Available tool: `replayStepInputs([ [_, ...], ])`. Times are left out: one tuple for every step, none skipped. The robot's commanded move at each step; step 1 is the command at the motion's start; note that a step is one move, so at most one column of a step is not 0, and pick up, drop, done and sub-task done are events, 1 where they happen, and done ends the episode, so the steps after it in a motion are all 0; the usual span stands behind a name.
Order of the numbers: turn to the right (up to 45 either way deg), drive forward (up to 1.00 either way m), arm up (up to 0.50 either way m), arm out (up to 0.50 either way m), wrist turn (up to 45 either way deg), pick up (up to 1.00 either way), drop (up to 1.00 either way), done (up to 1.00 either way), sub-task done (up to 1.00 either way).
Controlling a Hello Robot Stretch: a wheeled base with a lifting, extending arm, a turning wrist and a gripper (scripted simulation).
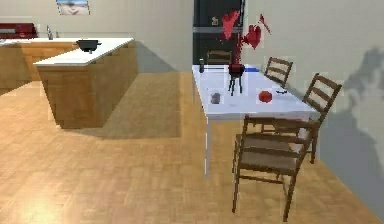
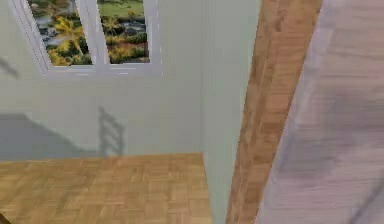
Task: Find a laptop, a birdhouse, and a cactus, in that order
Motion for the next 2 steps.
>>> replayStepInputs([
  [-36.0, 0.0, 0.0, 0.0, 0.0, 0.0, 0.0, 0.0, 0.0],
  [0.0, 0.5, 0.0, 0.0, 0.0, 0.0, 0.0, 0.0, 0.0],
])
